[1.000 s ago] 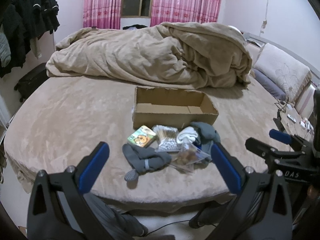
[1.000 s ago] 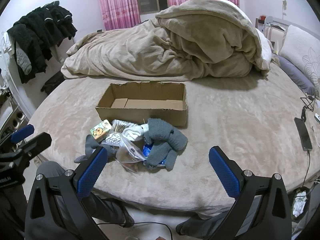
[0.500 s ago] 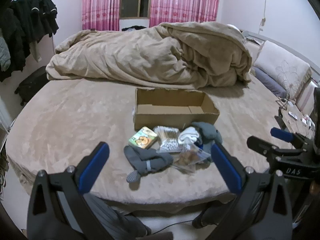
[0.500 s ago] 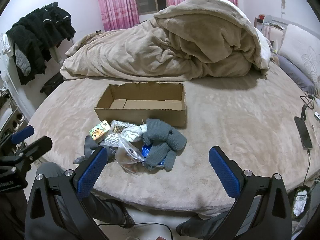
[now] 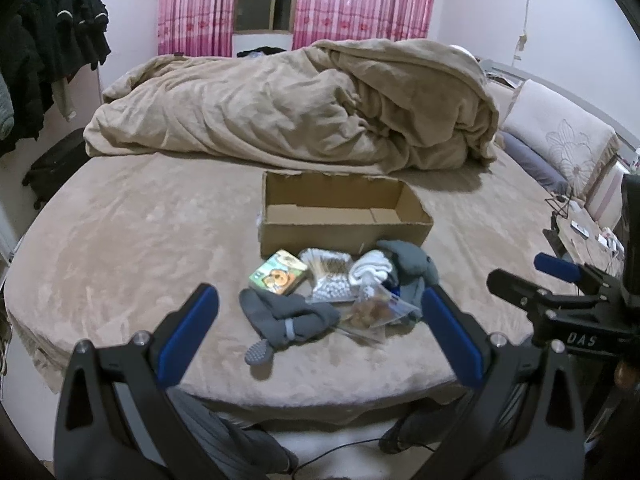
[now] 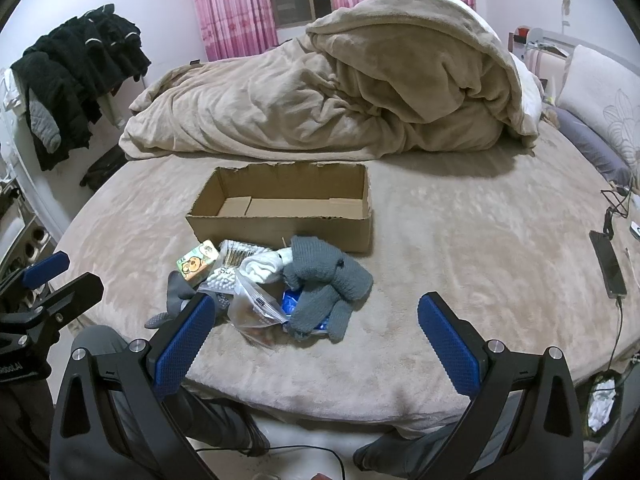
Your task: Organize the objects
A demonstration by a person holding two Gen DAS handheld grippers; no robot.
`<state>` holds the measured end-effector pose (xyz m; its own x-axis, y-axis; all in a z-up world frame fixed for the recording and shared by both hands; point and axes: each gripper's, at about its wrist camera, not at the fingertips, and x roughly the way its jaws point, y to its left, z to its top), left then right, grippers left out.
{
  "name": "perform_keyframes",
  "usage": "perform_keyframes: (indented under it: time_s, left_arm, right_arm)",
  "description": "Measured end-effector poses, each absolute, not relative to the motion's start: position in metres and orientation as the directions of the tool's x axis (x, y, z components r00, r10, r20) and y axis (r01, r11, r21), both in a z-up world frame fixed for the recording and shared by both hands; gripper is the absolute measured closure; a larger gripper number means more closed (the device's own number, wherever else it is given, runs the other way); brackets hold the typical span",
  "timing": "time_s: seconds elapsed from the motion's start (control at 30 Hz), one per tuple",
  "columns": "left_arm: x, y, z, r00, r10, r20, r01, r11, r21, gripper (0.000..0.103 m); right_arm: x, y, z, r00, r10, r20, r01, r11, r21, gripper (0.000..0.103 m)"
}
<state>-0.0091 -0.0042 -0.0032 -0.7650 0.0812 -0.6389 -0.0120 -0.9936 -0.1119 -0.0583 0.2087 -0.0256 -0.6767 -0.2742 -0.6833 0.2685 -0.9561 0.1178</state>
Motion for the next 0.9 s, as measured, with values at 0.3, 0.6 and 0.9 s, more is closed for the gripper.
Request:
perform_keyframes:
  time_s: [0.3, 0.6, 0.9]
  left_arm:
    - [-0.013, -0.007, -0.004, -0.769, 0.082, -0.634, -0.007, -0.993, -0.119, 0.001]
    - [-0.034, -0.009, -0.022, -0.739, 0.088, -0.668, -0.015, -0.993, -0.115, 0.001]
    - [-0.07, -0.023, -0.069, -0.676, 0.078, -0.732, 0.032, -0.99, -0.134, 0.001]
  right_arm:
    - [-0.064, 0.208, -0.031, -0.669, -0.274, -0.691, 0.268, -0.956, 0.119, 0.0]
    - [-0.082, 0.201, -0.039, -0.651, -0.27, -0.709, 0.271, -0.956, 0.115, 0.0]
    - [-0.113, 0.2, -0.064, -0.622, -0.247, -0.743, 0.25, -0.962, 0.11, 0.0]
